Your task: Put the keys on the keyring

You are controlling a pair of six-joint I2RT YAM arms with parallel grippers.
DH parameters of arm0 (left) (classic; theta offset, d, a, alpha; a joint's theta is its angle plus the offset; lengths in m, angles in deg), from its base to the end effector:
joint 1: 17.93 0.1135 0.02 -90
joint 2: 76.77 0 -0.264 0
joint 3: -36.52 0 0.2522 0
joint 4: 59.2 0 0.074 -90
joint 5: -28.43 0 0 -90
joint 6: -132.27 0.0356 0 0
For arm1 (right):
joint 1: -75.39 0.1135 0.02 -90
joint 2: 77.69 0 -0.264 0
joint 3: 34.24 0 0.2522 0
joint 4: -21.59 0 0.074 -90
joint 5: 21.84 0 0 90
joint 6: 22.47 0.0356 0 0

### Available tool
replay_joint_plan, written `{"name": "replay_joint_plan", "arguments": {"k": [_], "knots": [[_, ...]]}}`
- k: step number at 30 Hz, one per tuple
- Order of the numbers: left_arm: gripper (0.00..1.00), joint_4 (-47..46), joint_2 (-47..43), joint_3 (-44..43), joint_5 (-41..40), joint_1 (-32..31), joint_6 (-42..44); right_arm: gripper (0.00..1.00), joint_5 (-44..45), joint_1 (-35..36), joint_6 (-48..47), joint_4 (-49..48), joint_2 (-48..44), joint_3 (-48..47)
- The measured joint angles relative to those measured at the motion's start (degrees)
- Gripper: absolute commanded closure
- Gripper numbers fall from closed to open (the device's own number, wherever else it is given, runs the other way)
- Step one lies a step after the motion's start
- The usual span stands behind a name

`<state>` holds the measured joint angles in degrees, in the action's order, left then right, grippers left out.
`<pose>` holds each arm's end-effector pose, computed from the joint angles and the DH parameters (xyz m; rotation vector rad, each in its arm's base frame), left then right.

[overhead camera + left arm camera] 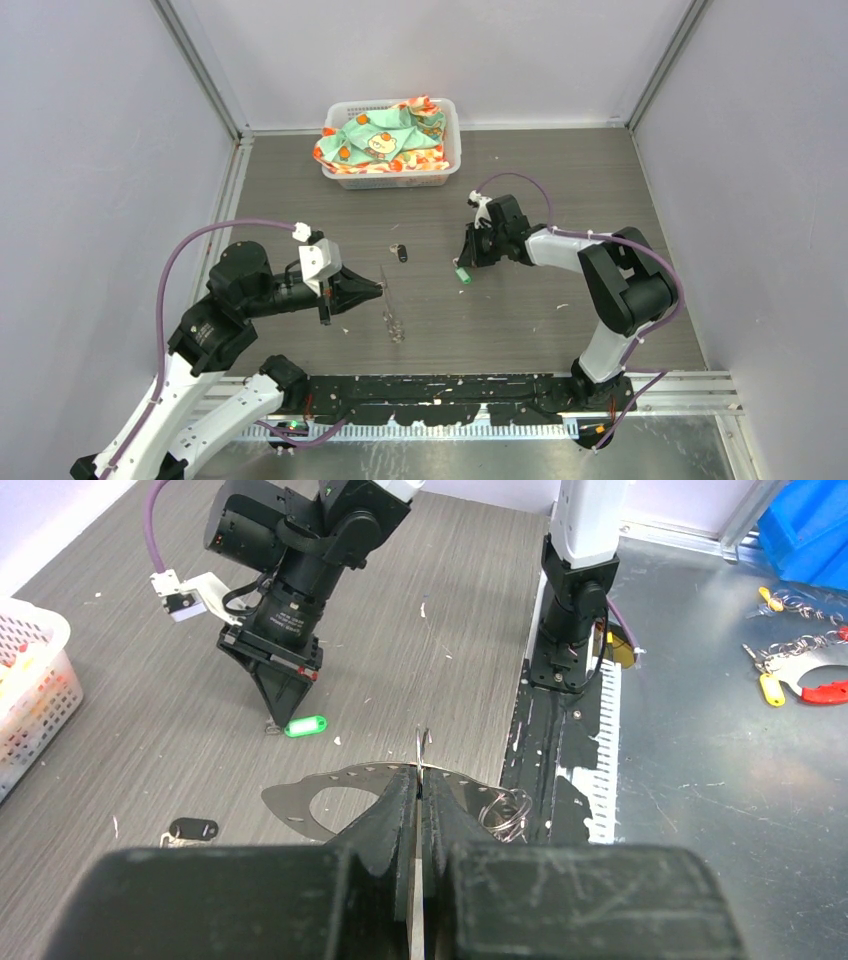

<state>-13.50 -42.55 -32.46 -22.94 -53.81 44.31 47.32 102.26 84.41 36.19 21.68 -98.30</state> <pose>0.0752 -0.0818 0.3864 1.0533 1.4991 -1.0128 0.2957 0.1640 0.1461 -0.3873 2.4919 0.7715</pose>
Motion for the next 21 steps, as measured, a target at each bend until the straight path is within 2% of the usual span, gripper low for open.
{"name": "replay_joint_plan", "arguments": {"k": [3,14,21], "knots": [[1.0,0.11,0.04,-0.02,-0.02,0.0,0.07,0.99,-0.04,0.0,0.24,-0.98,-0.52,0.94],[1.0,0.39,0.96,-0.15,-2.99,0.0,-1.22,0.99,0.33,2.49,-0.33,-3.85,-10.1,6.95],[1.0,0.55,1.81,-0.15,-5.68,0.0,-3.98,0.99,0.42,15.04,-1.95,-2.4,-32.59,7.45]]}}
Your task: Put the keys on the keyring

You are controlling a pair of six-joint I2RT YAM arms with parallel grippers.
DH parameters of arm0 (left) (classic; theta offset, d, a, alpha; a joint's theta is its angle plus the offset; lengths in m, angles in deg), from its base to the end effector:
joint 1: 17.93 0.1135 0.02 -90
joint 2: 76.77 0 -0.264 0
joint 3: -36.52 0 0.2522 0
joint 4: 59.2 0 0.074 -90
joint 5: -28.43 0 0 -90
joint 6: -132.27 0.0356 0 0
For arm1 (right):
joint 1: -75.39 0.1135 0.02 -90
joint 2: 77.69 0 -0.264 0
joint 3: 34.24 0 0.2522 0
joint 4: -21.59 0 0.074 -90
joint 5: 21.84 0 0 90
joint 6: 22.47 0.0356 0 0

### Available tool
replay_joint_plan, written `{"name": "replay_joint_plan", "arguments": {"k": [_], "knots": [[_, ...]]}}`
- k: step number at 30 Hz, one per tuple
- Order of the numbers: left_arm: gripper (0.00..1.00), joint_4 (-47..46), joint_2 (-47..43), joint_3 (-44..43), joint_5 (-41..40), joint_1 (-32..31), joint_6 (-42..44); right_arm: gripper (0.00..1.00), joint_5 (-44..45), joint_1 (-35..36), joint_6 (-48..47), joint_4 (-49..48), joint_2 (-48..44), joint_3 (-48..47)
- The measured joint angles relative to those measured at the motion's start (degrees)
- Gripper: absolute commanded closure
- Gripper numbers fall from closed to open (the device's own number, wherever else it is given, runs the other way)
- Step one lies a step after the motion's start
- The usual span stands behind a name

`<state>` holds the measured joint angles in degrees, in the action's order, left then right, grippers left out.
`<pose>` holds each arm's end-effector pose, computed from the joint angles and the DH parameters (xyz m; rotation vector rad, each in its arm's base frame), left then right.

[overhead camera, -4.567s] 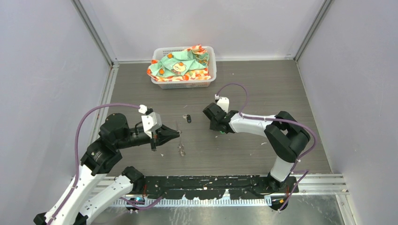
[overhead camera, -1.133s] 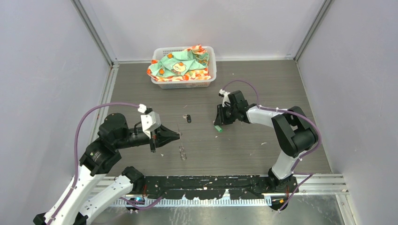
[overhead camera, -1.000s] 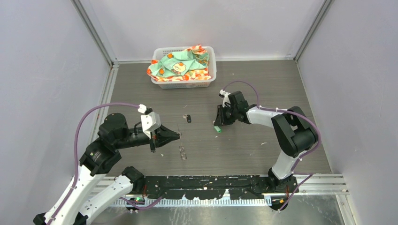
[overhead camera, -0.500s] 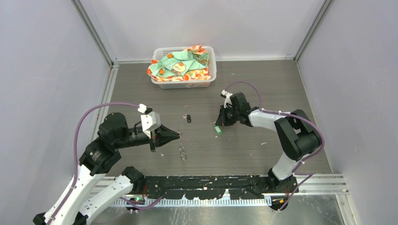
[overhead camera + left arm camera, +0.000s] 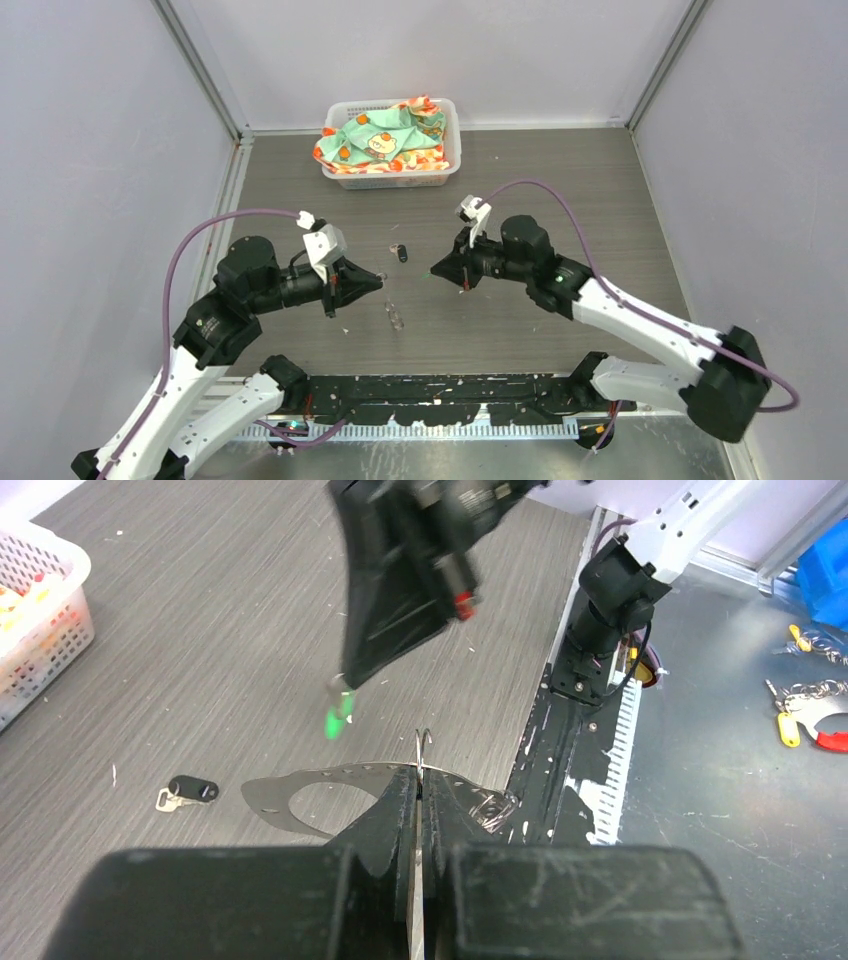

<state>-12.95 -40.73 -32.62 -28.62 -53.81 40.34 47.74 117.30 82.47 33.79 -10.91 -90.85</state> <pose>0.0850 -0.0854 0.3829 0.9415 1.6190 -0.9788 0.1878 0.1852 0.2707 -0.7212 1.9429 0.9819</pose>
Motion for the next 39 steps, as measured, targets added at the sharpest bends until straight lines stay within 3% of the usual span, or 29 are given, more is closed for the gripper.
{"name": "replay_joint_plan", "arguments": {"k": [4,10,26,39], "knots": [[1.0,-0.04,-0.24,0.0,-0.2,0.0,-1.11,0.99,-0.24,6.36,-1.03,3.58,-8.46,-3.96],[1.0,-0.37,-1.36,0.0,0.55,0.0,-1.2,0.99,0.57,12.52,-2.43,10.25,-11.58,-10.64],[1.0,-0.55,-0.81,0.0,-0.44,0.0,-5.4,0.99,4.94,23.3,-7.76,18.14,-3.96,-23.89],[1.0,-0.46,-3.82,1.42,-0.39,0.0,-2.03,0.99,6.47,24.76,-9.6,18.36,1.38,-27.87]]}}
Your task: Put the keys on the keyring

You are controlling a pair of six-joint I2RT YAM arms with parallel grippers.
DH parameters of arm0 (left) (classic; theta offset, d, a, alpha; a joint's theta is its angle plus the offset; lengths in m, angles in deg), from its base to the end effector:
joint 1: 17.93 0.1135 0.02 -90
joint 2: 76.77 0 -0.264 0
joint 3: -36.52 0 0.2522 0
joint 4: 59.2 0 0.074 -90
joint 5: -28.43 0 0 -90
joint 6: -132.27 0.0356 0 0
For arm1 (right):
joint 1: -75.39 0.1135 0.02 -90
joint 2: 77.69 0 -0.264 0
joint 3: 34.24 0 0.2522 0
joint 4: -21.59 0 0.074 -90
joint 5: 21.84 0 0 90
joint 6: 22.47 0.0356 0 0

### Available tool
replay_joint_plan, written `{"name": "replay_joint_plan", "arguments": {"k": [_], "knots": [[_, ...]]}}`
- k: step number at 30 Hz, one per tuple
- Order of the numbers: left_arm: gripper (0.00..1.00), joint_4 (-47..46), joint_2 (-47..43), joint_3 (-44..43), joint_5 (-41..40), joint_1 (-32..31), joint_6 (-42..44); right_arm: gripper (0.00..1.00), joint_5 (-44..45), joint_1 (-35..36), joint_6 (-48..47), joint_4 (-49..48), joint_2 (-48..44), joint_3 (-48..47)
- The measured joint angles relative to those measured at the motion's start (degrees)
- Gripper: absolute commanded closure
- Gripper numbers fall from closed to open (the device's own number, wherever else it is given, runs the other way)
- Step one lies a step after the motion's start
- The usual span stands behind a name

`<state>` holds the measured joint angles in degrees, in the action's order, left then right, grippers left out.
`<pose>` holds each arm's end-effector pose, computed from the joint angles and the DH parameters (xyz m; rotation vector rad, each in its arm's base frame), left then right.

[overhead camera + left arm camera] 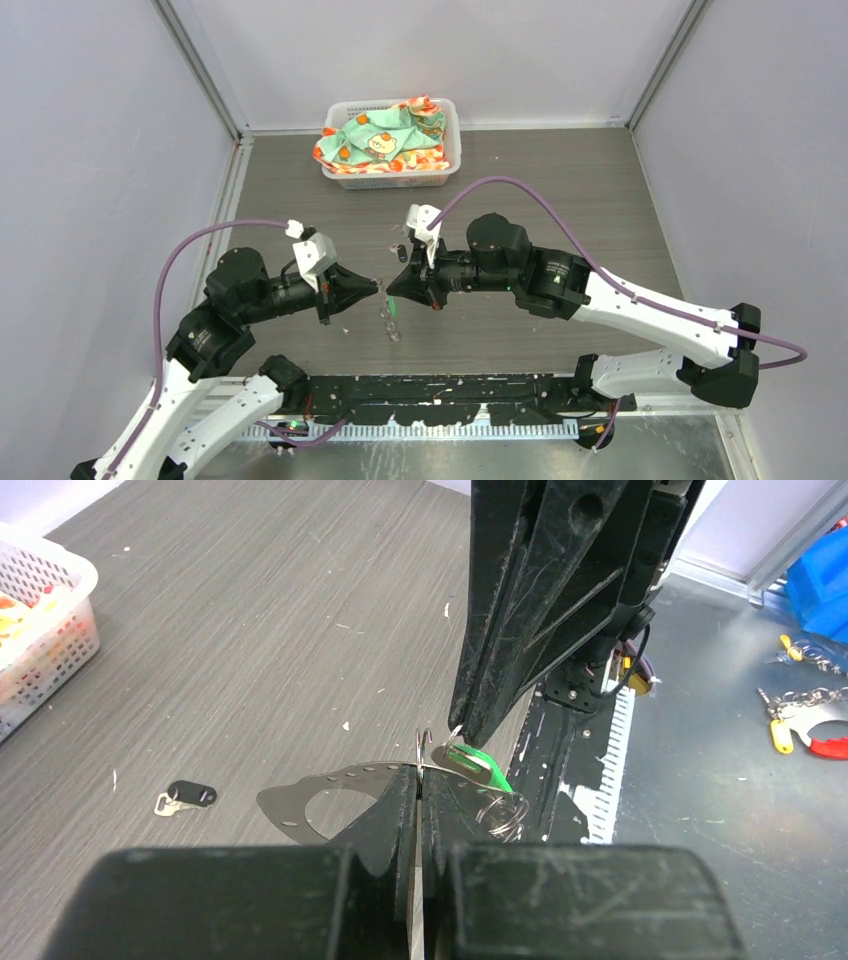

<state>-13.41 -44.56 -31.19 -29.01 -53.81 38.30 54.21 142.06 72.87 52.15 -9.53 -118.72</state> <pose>0.0733 -0.0766 0.3821 0.9056 1.5906 -0.9941 0.0987 0.2504 0.4027 -1.1535 1.5817 1.0841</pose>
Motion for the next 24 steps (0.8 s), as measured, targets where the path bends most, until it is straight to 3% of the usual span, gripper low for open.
{"name": "replay_joint_plan", "arguments": {"k": [24], "knots": [[1.0,-0.02,-1.64,1.51,-0.35,0.0,4.83,0.99,0.31,0.39,2.82,-5.46,2.25,0.02]]}}
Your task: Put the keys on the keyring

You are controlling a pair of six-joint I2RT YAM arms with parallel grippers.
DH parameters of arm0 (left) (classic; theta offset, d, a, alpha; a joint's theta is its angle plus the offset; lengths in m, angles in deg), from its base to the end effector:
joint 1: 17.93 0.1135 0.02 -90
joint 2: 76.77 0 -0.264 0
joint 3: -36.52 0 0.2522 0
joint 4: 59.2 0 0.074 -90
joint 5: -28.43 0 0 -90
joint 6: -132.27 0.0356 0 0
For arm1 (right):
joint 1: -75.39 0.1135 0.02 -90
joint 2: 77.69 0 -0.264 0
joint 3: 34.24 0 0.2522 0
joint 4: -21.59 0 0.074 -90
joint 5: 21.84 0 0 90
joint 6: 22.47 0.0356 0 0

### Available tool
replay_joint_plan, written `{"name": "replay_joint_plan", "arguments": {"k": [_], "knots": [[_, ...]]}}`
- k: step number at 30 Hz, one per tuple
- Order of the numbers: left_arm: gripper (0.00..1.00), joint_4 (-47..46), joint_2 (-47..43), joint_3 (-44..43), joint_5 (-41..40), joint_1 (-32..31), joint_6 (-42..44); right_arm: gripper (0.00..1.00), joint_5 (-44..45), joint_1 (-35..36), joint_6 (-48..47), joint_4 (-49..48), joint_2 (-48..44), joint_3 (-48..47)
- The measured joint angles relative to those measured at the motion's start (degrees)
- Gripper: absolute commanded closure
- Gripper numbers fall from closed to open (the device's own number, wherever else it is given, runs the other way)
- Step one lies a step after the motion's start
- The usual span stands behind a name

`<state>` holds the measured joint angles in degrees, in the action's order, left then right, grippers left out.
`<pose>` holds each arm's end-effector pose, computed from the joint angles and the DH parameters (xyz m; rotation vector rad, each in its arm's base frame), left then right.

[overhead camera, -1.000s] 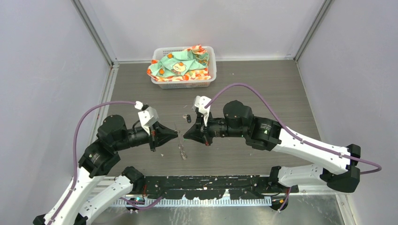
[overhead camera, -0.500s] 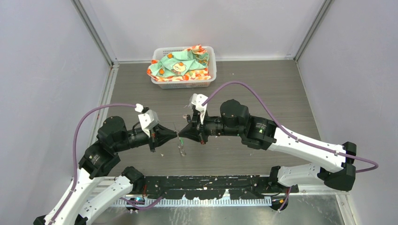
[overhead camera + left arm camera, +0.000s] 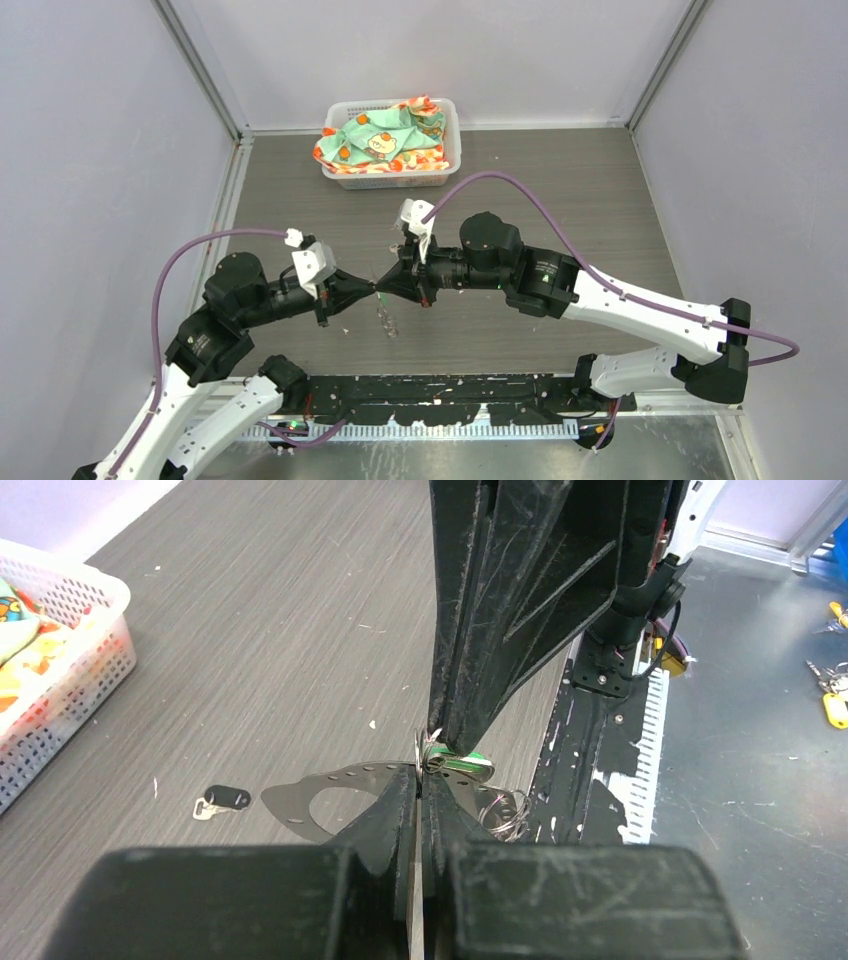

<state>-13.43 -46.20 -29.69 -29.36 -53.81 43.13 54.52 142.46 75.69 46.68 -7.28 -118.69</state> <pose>0.0700 -0.0741 0.3764 0.9601 1.5389 -0.9295 0.1024 0.2637 0.4026 -1.0973 1.5625 1.1352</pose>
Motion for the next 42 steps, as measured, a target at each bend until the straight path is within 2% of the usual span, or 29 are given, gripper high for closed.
{"name": "replay_joint_plan", "arguments": {"k": [18,42], "knots": [[1.0,0.0,-3.02,2.75,0.85,0.0,8.24,0.99,3.32,0.33,4.31,-0.96,0.09,1.01],[1.0,-0.17,-4.22,2.78,0.81,0.37,9.29,0.99,8.13,0.7,8.09,-0.59,0.07,2.67]]}}
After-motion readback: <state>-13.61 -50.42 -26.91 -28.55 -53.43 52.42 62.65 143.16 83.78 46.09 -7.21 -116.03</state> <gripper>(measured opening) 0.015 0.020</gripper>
